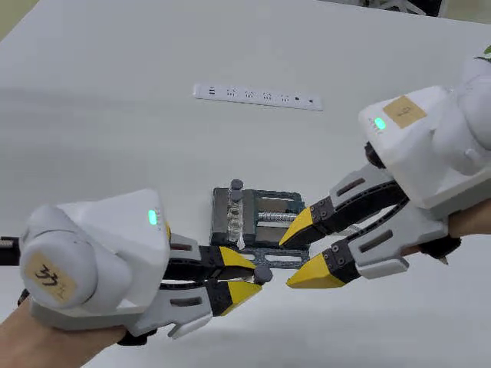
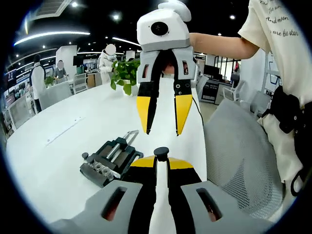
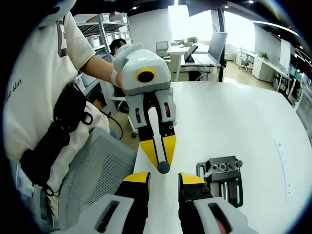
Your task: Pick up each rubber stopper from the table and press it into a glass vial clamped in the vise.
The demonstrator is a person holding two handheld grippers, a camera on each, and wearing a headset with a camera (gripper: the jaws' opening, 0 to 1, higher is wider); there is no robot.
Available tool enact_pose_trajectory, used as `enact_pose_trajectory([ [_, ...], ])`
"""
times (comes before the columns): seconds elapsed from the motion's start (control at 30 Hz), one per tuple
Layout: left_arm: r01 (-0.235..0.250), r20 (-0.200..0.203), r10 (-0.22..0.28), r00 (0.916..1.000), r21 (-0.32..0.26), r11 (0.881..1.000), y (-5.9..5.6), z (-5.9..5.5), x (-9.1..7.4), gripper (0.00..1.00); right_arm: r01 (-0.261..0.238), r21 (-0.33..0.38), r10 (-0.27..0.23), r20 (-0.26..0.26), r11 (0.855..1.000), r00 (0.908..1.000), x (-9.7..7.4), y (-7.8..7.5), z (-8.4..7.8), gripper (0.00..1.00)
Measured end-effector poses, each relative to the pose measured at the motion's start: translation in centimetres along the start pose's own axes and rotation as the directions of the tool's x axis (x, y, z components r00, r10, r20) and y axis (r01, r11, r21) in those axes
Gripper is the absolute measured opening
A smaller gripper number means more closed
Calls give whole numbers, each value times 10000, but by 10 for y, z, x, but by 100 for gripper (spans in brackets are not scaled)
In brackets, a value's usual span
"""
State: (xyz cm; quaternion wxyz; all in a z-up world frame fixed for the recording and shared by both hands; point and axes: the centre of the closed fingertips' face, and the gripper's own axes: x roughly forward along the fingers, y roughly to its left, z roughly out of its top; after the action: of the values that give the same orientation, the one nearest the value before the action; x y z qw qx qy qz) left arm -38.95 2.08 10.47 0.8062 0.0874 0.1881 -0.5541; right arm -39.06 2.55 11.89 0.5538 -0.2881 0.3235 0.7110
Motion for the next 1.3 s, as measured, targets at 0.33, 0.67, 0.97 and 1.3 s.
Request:
enact_pose_trajectory([
  [0.33,289,-835,-196,9963,1114,9934,-1,-8,5,3,-315,-433,269,-1031,9986,9943,13,2,-7,13],
  [0.67,277,-1005,-154,9948,1228,9920,3,-12,6,3,-283,-463,211,-1482,9985,9887,20,2,-15,10],
  [0.97,217,-951,-115,9954,1064,9941,4,-13,6,3,-343,-506,261,-1552,9981,9875,22,2,-13,8],
  [1.3,151,-934,-62,9956,952,9953,3,-13,6,3,-342,-561,243,-1682,9978,9855,23,3,-14,8],
])
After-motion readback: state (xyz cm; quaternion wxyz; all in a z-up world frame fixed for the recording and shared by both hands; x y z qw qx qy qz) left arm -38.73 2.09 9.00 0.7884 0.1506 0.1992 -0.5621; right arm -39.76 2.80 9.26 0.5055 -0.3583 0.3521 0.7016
